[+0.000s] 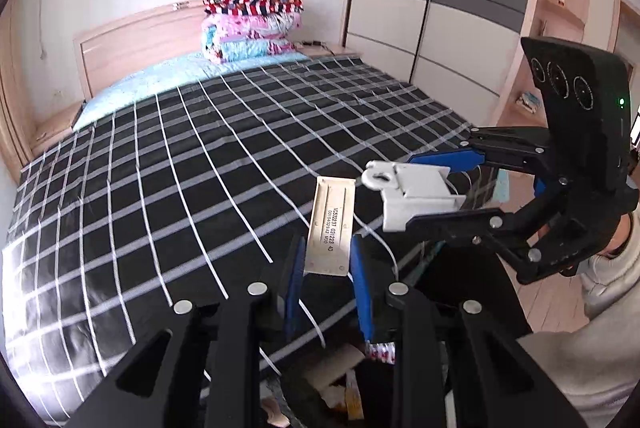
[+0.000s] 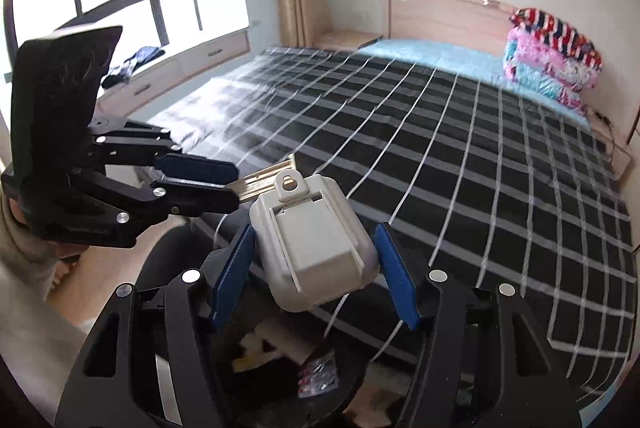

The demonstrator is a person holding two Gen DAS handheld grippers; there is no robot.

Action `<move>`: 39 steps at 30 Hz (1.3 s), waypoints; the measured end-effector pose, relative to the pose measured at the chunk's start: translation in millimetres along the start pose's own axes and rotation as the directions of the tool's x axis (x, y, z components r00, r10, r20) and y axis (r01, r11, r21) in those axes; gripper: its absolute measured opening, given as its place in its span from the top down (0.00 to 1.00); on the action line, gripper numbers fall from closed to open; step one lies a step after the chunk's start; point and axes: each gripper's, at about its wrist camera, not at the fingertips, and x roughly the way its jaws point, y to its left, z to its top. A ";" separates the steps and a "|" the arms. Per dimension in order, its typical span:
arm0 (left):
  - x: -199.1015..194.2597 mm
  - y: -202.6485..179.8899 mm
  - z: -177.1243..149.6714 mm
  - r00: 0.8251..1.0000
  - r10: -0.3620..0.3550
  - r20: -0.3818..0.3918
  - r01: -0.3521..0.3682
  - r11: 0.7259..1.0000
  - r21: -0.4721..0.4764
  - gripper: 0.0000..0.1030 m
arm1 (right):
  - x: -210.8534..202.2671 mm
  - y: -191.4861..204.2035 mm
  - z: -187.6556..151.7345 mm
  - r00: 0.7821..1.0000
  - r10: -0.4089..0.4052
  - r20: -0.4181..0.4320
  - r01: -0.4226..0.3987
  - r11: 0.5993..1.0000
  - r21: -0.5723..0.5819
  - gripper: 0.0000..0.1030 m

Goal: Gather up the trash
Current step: 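Carry the beige card and white case in both tools over the trash bin, then open both tools to drop the card and case into the bin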

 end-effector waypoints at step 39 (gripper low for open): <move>95.3 -2.5 -108.4 0.939 -0.141 -0.314 0.061 0.966 -0.253 0.40 | 70.6 7.9 -112.5 0.964 0.057 -0.261 -0.010 0.984 0.176 0.29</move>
